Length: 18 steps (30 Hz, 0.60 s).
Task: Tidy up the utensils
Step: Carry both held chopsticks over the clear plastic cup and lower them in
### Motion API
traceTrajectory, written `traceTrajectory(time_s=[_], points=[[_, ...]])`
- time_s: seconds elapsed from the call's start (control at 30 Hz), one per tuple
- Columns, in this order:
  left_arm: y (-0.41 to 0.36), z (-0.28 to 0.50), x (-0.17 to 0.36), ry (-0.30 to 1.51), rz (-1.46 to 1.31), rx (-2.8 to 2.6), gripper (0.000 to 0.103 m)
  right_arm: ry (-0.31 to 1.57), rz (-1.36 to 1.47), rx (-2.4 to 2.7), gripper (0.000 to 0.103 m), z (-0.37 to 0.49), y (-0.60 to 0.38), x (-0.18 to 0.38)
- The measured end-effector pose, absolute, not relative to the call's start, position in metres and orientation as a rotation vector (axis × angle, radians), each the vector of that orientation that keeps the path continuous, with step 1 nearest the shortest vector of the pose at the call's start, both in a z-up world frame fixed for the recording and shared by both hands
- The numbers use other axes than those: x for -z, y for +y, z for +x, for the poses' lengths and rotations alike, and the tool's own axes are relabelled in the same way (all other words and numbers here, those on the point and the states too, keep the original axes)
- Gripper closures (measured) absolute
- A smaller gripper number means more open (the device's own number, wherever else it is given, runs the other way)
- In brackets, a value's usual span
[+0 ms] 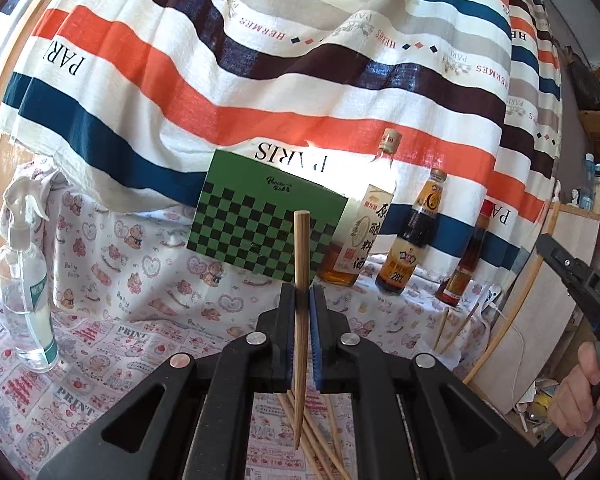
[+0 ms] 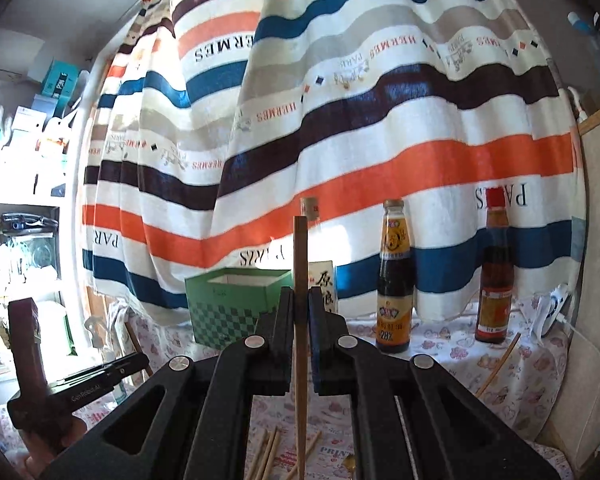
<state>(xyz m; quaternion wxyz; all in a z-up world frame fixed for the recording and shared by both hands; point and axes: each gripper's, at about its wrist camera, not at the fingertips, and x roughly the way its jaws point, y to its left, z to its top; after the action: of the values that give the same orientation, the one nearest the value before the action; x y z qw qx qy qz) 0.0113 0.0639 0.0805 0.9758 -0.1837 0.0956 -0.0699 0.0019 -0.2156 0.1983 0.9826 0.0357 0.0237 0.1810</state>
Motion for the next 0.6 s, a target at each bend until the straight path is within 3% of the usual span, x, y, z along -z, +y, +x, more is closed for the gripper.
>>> traceTrajectory(time_s=[0.13, 0.33, 0.6], points=[[0.059, 0.032, -0.096, 0.221, -0.487, 0.196, 0.097, -0.031, 0.128, -0.344, 0.095, -0.007, -0.241, -0.222], [0.013, 0.048, -0.142, 0.126, -0.421, 0.273, 0.097, -0.146, 0.177, -0.289, 0.095, -0.014, -0.282, -0.237], [-0.057, 0.088, -0.157, 0.072, -0.383, 0.383, 0.097, -0.074, 0.405, -0.167, 0.095, 0.047, -0.364, -0.209]])
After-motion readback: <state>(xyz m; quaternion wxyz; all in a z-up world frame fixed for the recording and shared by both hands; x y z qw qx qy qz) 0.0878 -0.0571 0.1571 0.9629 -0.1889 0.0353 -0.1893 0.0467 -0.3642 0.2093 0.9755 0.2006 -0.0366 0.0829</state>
